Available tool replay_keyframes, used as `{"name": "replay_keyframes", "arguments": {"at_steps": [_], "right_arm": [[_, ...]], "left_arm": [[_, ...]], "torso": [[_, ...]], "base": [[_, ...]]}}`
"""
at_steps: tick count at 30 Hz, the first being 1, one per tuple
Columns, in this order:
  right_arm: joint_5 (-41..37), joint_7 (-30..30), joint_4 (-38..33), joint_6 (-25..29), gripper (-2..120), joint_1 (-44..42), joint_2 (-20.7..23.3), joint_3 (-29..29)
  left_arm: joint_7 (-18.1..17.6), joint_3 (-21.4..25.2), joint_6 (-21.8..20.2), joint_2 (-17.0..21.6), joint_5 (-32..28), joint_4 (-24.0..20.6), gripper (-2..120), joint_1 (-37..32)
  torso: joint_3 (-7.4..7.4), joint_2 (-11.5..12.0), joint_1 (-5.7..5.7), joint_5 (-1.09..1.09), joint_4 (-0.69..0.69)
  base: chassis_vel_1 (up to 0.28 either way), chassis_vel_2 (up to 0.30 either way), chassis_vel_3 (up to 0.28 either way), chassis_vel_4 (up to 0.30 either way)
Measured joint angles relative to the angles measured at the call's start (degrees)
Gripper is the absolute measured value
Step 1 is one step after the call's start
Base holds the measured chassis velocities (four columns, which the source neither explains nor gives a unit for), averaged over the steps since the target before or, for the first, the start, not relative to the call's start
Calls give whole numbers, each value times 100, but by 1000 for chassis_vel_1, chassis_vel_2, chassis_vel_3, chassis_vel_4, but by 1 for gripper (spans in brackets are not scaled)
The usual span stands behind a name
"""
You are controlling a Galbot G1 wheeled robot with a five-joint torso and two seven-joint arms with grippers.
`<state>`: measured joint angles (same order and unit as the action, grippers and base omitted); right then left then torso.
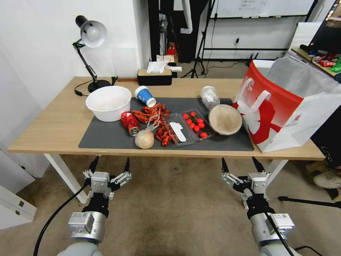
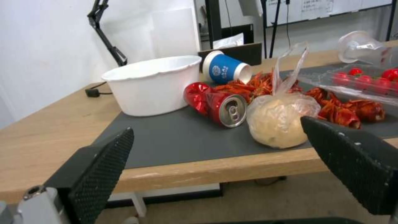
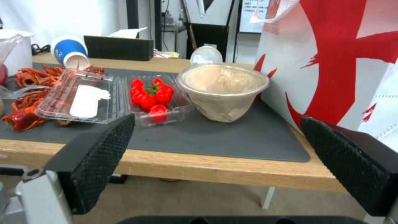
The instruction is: Pick up the trash from the table and place it into the takeout bag.
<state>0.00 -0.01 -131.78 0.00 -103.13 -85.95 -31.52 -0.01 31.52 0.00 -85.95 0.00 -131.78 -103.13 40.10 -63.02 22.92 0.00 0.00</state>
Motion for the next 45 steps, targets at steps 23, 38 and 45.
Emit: {"name": "replay_keyframes", "arguments": {"at_steps": [23,38,45], "right_arm": [[-9,-5,0,-15,100,16,10,8],[-1180,-784,-286,-1843,100,1309,987,250],[-2470,-1205,-227,-1938,100,1349,999,193]], "left_arm": [[-27,-7,-1,18,-27,0,100,20],[-1413,-520,-301,963,-1397,-102,100,741],[-1353,-459,-196,1001,-1327,-165,100,586]], "torso": [[0,0,0,0,0],[1,0,0,0,0],[0,0,0,0,-1]], "base": [[0,0,0,0],[0,0,0,0],[0,0,0,0]]}}
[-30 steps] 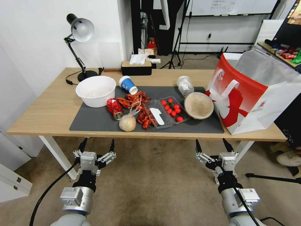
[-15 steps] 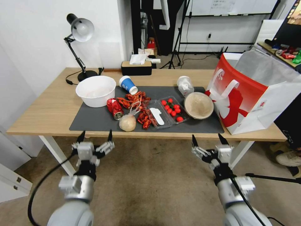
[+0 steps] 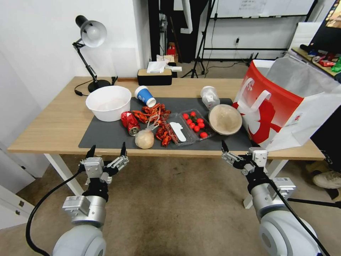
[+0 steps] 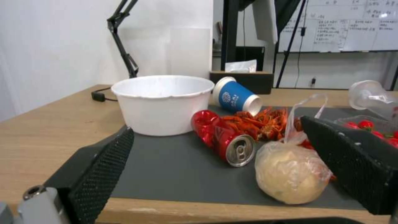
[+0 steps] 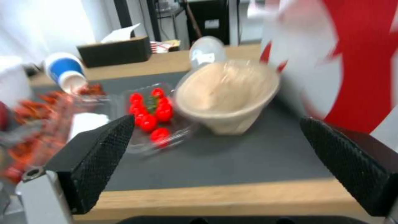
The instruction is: Pick up the trash from the table and place it into the takeout bag.
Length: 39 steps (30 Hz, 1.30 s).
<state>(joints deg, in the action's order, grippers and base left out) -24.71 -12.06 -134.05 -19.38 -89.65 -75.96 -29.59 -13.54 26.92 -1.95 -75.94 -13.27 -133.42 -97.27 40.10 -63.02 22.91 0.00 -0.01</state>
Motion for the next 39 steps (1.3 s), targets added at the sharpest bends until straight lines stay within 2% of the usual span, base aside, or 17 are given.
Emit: {"name": "replay_keyframes", "arguments": {"at_steps": [1,2,3,4,5,7,8,10,11,14,15,18,24,28,34,39], "right_arm": [[0,0,0,0,100,0,0,0],[-713,-124,46,0,100,86,6,-16],[-1044,-181,70,0,100,138,10,-28],[-1838,-319,141,0,100,297,29,-75],[-1838,-319,141,0,100,297,29,-75],[-3105,-662,250,0,100,600,83,-172],[-3105,-662,250,0,100,600,83,-172],[-4350,-1205,368,0,100,904,144,-252],[-4350,-1205,368,0,100,904,144,-252],[-6021,-2156,537,13,100,1372,194,-369],[-6021,-2156,537,13,100,1372,194,-369],[-6633,-2740,702,165,100,1729,206,-357],[-6870,-3279,1002,384,100,2226,162,-230],[-6933,-3431,1126,431,100,2413,136,-219],[-7206,-4045,1539,596,100,2949,92,-188],[-7269,-4193,1707,614,100,3121,21,-179]], "left_arm": [[0,0,0,0,0,0,100,0],[8,1,35,-9,29,-1,100,-27],[9,1,46,-14,42,-2,100,-35],[11,3,64,-27,67,-10,100,-52],[11,3,64,-27,67,-10,100,-52],[15,31,83,-36,90,-24,100,-85],[15,31,83,-36,90,-24,100,-85],[17,92,130,-28,100,-24,100,-102],[17,92,130,-28,100,-24,100,-102],[20,185,177,-20,98,-16,100,-117],[20,185,177,-20,98,-16,100,-117],[21,249,191,-39,97,-14,100,-142],[22,326,206,-86,120,-12,100,-191],[23,347,222,-103,134,-12,100,-218],[25,442,294,-151,163,-21,100,-316],[24,462,306,-167,172,-28,100,-354]], "torso": [[0,0,0,0,0],[0,0,0,0,0],[0,0,0,0,0],[0,0,0,0,0],[0,0,0,0,0],[0,0,0,0,1],[0,0,0,0,1],[0,0,0,0,1],[0,0,0,0,1],[1,0,1,-1,1],[1,0,1,-1,1],[0,0,0,-1,0],[1,0,1,-1,0],[1,0,1,-1,1],[1,0,1,0,0],[1,0,1,-1,0]], "base": [[0,0,0,0],[0,0,0,0],[0,0,0,0],[0,0,0,0],[0,0,0,0],[0,0,0,0],[0,0,0,0],[0,0,0,0],[0,0,0,0],[0,0,0,0],[0,0,0,0],[0,0,0,0],[0,0,0,0],[0,0,0,0],[0,0,0,0],[0,0,0,0]]}}
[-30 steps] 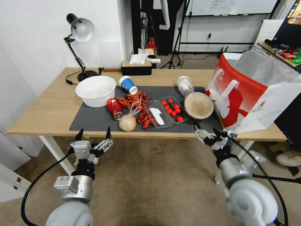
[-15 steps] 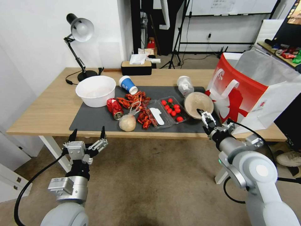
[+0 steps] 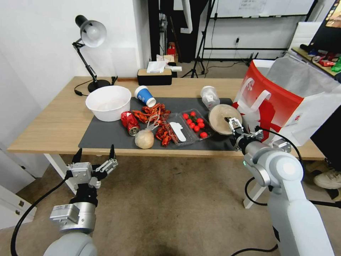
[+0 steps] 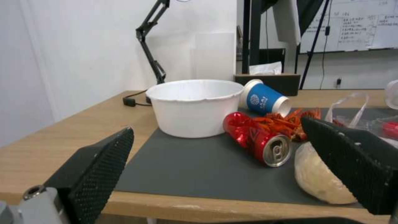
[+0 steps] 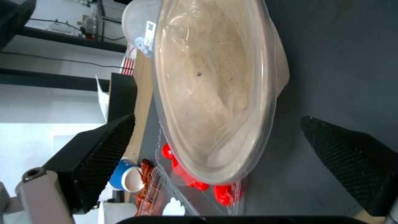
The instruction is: Pick up the trash from the table and place it into the takeout bag.
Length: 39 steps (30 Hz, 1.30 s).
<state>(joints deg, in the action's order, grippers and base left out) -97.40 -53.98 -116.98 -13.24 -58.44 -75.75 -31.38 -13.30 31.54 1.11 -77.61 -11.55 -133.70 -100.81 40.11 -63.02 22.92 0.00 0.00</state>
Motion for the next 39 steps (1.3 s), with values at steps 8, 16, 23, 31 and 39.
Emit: {"name": "replay_keyframes", "arguments": {"at_steps": [8,16,23,31,39], "right_arm": [[-34,-185,211,79,91,173,-88,13],[-114,-255,246,90,65,179,-62,-30],[-114,-294,285,93,39,160,-60,-43],[-43,-300,121,103,8,69,-52,-48],[1227,400,-456,-224,1,-369,185,96]], "left_arm": [[-9,40,33,-10,4,-2,100,-67],[-19,44,51,-26,4,-38,100,-103],[-24,78,122,-13,36,-93,100,-147],[-30,97,143,17,37,-119,100,-152],[-35,103,163,28,37,-171,100,-142]], "torso": [[0,0,0,0,0],[-1,0,0,0,0],[-1,0,-1,0,0],[-1,0,-1,1,0],[-1,-2,-1,2,0]], "base": [[0,0,0,0],[0,0,0,0],[0,0,0,0],[0,0,0,0],[0,0,0,0]]}}
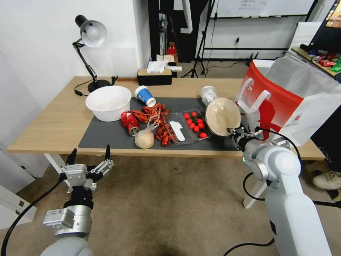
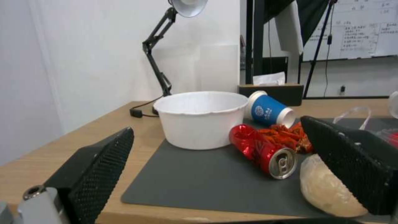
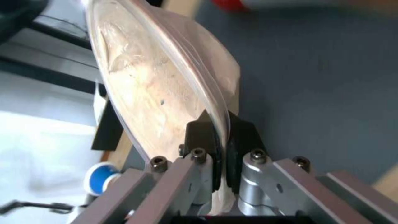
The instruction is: Pick up the trash from the table and place it into the takeout bag.
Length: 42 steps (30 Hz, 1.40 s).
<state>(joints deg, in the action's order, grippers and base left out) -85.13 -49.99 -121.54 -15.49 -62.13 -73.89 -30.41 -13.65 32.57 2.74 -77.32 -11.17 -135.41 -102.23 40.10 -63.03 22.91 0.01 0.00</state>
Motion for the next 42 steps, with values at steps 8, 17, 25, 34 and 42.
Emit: {"name": "replay_keyframes", "arguments": {"at_steps": [8,17,25,34,42], "right_arm": [[2190,1507,-540,-582,1,-511,440,139],[4341,3003,-860,-383,1,-548,849,29],[3861,2998,-1225,-160,1,-295,1257,-290],[3084,2542,-1220,-92,1,52,1963,-1182],[3004,1941,-176,-121,1,518,2506,-1537]], "left_arm": [[-18,-1,26,-12,-4,-4,100,-9],[-112,15,41,-12,-31,-4,100,-8],[-148,81,43,45,-115,-15,100,28],[-152,45,36,39,-122,3,100,79],[-150,12,30,39,-119,30,100,99]], "torso": [[0,0,-1,-2,-1],[0,0,0,-1,0],[0,0,0,-2,0],[0,1,0,0,-1],[0,1,2,0,0]], "base": [[0,0,0,0],[0,0,0,0],[0,0,0,0],[0,0,0,0],[0,0,0,0]]}}
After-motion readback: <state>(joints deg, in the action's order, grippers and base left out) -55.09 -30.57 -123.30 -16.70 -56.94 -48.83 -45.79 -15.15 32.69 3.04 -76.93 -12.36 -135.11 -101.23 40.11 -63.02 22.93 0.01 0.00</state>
